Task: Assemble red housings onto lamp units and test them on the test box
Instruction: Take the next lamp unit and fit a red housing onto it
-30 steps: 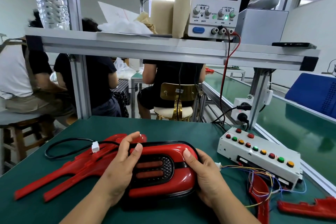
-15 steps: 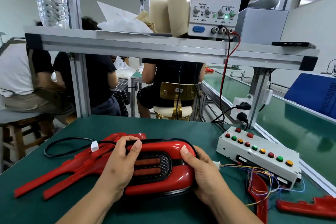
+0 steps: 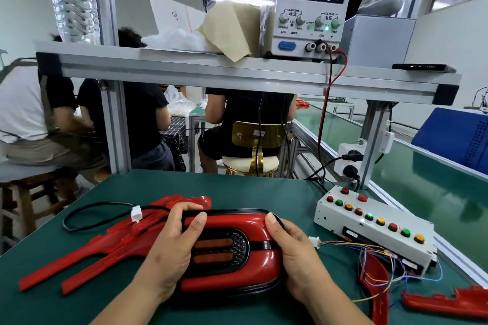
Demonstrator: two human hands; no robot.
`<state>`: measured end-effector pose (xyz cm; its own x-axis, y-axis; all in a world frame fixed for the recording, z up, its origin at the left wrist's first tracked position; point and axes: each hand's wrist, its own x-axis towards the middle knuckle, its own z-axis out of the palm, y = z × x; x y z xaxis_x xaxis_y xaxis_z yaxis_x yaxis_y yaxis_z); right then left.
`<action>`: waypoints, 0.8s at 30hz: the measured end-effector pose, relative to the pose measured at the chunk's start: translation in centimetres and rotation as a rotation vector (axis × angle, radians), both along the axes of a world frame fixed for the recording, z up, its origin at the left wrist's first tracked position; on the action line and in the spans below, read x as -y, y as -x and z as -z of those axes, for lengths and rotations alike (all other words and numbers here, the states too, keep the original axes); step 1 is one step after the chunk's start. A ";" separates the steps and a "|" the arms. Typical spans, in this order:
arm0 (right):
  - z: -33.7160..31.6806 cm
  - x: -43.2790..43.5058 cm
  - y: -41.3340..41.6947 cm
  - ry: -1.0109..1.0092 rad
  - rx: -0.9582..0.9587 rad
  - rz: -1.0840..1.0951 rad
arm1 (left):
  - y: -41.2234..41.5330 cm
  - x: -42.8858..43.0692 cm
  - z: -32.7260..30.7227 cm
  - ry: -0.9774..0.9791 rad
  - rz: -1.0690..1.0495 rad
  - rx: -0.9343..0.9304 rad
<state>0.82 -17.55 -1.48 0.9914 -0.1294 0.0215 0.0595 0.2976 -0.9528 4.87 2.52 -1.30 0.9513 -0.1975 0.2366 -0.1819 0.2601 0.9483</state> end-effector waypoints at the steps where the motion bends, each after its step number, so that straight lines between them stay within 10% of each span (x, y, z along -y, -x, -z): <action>1: 0.0 0.0 0.0 0.018 0.004 0.014 | 0.0 0.0 0.0 -0.009 0.001 0.002; 24: -0.2 -0.1 -0.1 0.105 -0.008 0.042 | 0.0 0.5 -0.5 -0.058 -0.061 -0.012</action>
